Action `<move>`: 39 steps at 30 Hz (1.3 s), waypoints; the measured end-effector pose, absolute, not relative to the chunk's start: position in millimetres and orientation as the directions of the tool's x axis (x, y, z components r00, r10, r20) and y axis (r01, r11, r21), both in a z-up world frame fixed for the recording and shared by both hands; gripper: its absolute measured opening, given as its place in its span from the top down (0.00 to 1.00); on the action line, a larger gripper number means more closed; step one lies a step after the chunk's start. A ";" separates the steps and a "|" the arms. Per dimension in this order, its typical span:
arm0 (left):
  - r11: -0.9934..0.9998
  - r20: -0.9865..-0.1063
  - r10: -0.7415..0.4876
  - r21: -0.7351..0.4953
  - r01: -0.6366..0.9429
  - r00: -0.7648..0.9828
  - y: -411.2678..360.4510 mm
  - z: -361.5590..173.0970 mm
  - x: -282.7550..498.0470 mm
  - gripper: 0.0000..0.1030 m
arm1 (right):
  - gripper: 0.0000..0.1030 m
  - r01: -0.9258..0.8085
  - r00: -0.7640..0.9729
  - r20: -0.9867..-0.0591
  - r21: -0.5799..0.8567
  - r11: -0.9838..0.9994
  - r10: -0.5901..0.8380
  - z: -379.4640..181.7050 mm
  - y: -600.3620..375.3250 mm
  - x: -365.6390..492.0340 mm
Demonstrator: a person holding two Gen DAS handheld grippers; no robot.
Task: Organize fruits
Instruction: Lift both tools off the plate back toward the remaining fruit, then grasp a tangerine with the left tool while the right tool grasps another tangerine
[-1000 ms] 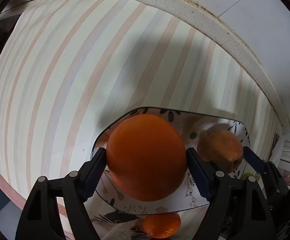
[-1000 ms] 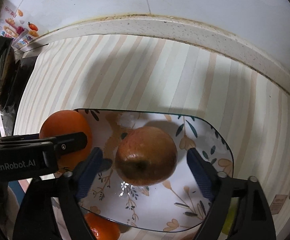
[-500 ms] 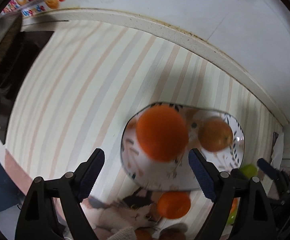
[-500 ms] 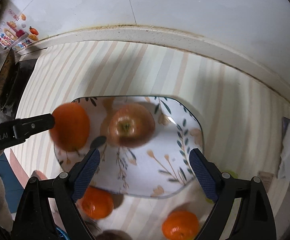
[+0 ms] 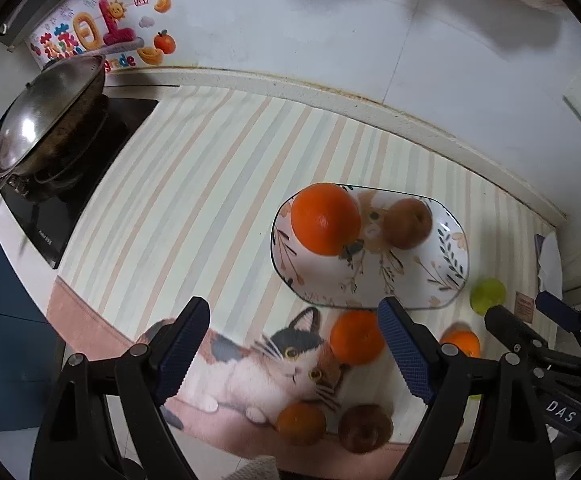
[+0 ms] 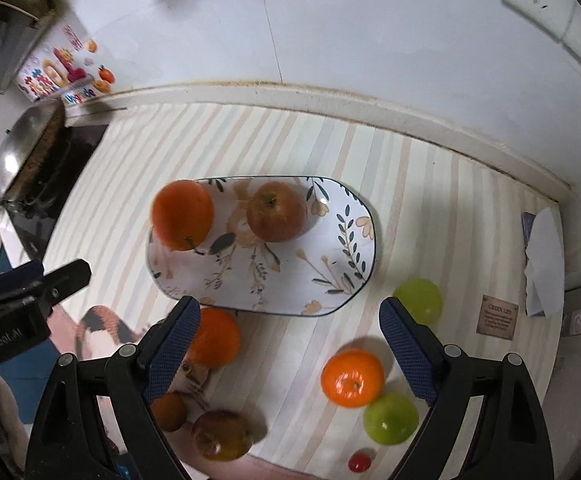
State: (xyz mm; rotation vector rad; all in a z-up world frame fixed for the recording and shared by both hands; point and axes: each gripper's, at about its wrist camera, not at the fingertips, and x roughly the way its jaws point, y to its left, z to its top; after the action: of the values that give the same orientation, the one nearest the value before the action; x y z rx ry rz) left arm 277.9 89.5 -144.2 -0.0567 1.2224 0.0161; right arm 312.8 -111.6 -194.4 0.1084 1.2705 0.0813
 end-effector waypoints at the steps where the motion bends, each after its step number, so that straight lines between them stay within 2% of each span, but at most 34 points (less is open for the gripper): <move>1: 0.998 -0.938 -0.021 -0.038 -0.043 0.345 88.9 -140.1 272.8 0.17 | 0.10 -0.001 0.305 -0.944 0.133 0.991 0.127 -187.6 -111.9 306.9; 11: 0.998 -0.924 -0.048 -0.063 -0.028 0.378 81.9 -118.5 235.1 0.17 | 0.10 -0.011 0.376 -0.916 0.145 0.989 0.139 -143.9 -109.1 264.7; 21: 0.996 -0.929 -0.067 -0.082 -0.024 0.363 76.3 -124.4 239.6 0.17 | 0.09 0.043 0.380 -0.906 0.218 0.975 0.186 -143.8 -126.2 257.6; 27: 0.996 -0.970 -0.086 -0.091 -0.010 0.227 69.0 -165.9 261.5 0.17 | 0.09 0.147 0.352 -0.922 0.225 0.963 0.161 -171.4 -159.3 272.5; 33: 0.996 -0.993 -0.093 -0.092 0.018 0.066 48.2 -231.3 276.6 0.17 | 0.09 0.263 0.236 -0.958 0.225 0.938 0.164 -237.2 -201.0 289.0; 39: 0.993 -0.995 -0.095 -0.098 0.063 -0.043 22.4 -277.7 284.7 0.17 | 0.09 0.251 0.100 -0.974 0.221 0.942 0.202 -301.3 -197.0 285.6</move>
State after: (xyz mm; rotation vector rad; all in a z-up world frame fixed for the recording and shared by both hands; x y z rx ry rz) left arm 284.7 22.4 -277.7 -0.0252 1.6084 -0.1277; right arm 285.6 -197.0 -301.3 0.3730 1.4814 -0.0378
